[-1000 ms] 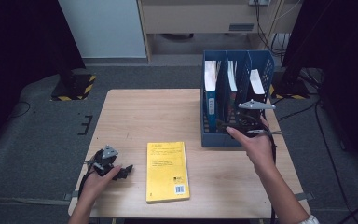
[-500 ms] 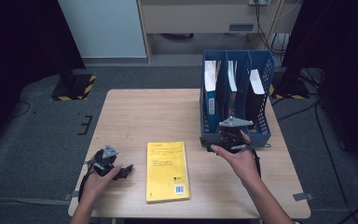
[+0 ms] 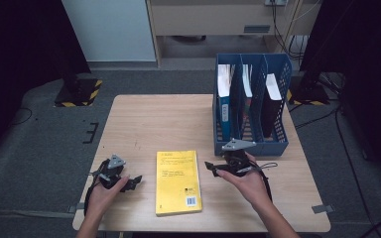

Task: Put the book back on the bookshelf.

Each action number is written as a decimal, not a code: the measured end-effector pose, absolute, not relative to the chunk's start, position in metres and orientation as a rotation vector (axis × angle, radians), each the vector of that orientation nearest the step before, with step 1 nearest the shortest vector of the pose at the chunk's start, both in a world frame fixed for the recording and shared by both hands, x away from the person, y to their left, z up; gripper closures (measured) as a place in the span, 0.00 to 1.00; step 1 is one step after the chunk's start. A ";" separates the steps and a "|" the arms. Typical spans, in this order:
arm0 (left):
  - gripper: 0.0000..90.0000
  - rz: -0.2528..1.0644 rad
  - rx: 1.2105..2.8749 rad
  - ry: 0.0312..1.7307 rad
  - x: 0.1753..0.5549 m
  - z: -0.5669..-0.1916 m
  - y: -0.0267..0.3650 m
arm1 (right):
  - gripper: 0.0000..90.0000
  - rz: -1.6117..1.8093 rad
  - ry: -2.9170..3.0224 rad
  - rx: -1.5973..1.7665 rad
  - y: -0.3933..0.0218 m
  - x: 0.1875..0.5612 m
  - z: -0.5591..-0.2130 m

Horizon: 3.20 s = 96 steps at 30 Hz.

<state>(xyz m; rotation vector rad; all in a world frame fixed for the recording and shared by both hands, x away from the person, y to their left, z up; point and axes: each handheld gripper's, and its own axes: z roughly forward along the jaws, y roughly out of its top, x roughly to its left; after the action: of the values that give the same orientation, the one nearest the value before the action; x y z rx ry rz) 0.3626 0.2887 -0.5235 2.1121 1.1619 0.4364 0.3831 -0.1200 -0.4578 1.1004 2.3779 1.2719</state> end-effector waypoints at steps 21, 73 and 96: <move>0.15 0.314 2.139 0.997 0.340 -0.513 0.243 | 0.25 1.143 2.701 0.997 -0.071 0.365 -0.506; 0.63 0.045 2.170 0.947 0.377 -0.515 0.239 | 0.21 1.130 2.685 1.082 -0.049 0.362 -0.523; 0.25 -0.155 2.215 1.008 0.392 -0.514 0.229 | 0.13 1.123 2.704 1.026 -0.046 0.360 -0.525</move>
<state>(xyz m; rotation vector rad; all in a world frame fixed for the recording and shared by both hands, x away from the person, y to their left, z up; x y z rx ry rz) 0.3919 0.2295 -0.5137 2.2149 1.0075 -0.1547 0.3601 -0.0460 -0.5247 1.0255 2.7045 1.1232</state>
